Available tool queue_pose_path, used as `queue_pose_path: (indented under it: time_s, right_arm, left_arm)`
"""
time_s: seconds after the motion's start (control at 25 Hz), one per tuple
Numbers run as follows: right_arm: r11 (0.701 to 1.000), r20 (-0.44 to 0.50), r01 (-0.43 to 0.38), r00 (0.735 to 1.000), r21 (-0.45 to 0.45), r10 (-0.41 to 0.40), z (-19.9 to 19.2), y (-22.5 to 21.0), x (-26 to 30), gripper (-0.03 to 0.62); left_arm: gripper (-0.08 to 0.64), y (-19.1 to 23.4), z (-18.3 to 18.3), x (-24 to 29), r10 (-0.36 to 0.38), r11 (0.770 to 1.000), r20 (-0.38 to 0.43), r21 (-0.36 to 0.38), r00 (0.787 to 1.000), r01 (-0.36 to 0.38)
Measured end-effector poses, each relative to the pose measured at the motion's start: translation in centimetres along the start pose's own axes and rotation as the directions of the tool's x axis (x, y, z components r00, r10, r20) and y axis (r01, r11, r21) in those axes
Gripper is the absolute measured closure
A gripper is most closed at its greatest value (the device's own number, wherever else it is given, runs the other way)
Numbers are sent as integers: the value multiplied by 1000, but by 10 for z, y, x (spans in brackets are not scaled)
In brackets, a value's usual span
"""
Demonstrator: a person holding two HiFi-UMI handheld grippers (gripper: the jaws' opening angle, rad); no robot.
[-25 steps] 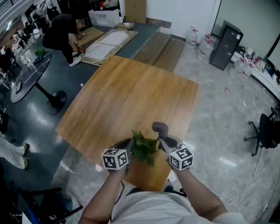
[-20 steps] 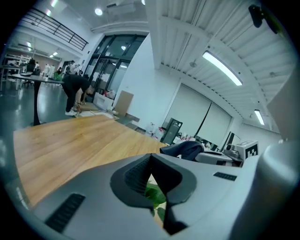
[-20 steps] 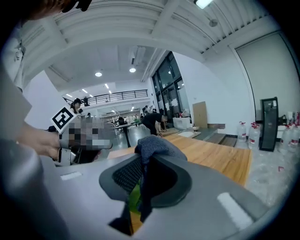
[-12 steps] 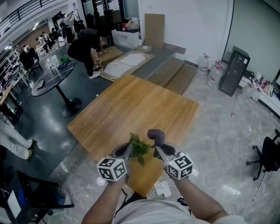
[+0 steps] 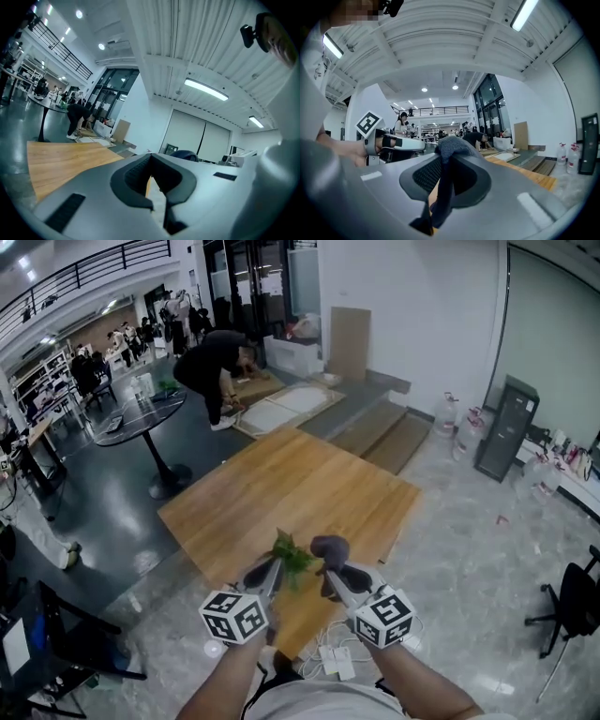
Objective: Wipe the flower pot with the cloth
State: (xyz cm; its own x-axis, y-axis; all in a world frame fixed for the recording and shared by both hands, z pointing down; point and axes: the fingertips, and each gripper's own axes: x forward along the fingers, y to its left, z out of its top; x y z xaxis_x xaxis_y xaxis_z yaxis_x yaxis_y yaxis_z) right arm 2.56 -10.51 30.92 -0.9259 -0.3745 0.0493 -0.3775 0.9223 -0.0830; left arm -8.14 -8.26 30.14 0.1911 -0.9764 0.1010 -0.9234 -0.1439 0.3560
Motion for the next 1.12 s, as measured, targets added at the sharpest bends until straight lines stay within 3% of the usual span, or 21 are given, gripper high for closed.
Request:
queue_pose_path:
  time_s: [0.2, 0.36, 1.12]
  right_arm:
    - [1000, 26, -20, 999, -2, 20, 18, 11, -16, 545]
    - [999, 39, -33, 999, -9, 33, 25, 18, -23, 545]
    - [998, 58, -23, 998, -57, 27, 40, 24, -24, 548]
  left_arm:
    - [554, -26, 11, -13, 2, 999, 18, 38, 1000, -3]
    - [554, -40, 17, -19, 29, 989, 26, 143, 999, -32]
    - [554, -35, 19, -31, 74, 990, 44, 116, 996, -79]
